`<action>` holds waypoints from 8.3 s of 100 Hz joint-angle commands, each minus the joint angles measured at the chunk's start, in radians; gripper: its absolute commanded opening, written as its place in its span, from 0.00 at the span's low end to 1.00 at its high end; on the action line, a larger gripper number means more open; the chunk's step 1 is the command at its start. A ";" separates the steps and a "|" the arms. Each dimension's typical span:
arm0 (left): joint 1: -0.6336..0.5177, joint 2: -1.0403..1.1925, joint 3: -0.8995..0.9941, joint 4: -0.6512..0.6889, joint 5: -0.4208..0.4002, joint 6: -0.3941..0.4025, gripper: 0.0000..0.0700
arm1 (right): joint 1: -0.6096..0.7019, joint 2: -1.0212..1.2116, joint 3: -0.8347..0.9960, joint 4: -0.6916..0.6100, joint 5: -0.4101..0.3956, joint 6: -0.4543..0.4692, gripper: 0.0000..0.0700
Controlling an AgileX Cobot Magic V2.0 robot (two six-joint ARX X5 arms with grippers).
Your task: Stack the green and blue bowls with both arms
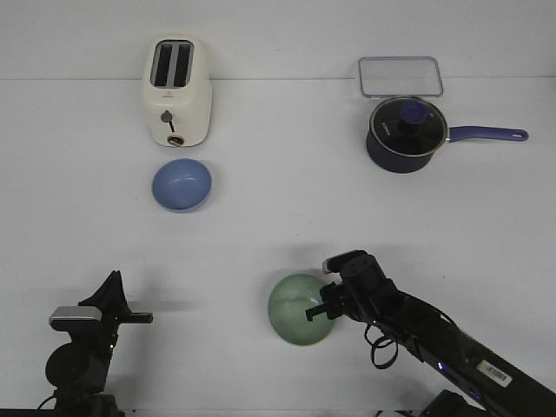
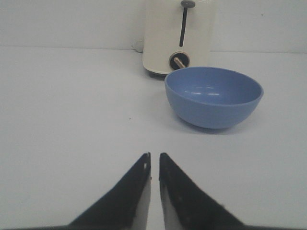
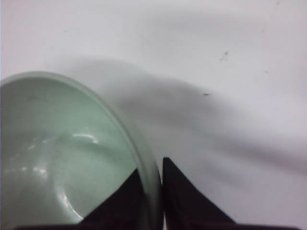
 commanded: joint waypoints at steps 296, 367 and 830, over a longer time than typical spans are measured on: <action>-0.383 1.214 1.040 -0.395 0.293 -0.246 0.01 | 0.109 -0.509 0.006 -0.095 0.317 -0.116 0.45; -0.807 1.427 0.909 -0.140 0.155 -0.356 0.33 | 0.108 -0.508 0.006 -0.089 0.317 -0.138 0.46; 0.046 -0.002 -0.019 -0.010 0.001 -0.007 0.02 | -0.641 -1.170 -0.648 0.272 0.105 -0.418 0.02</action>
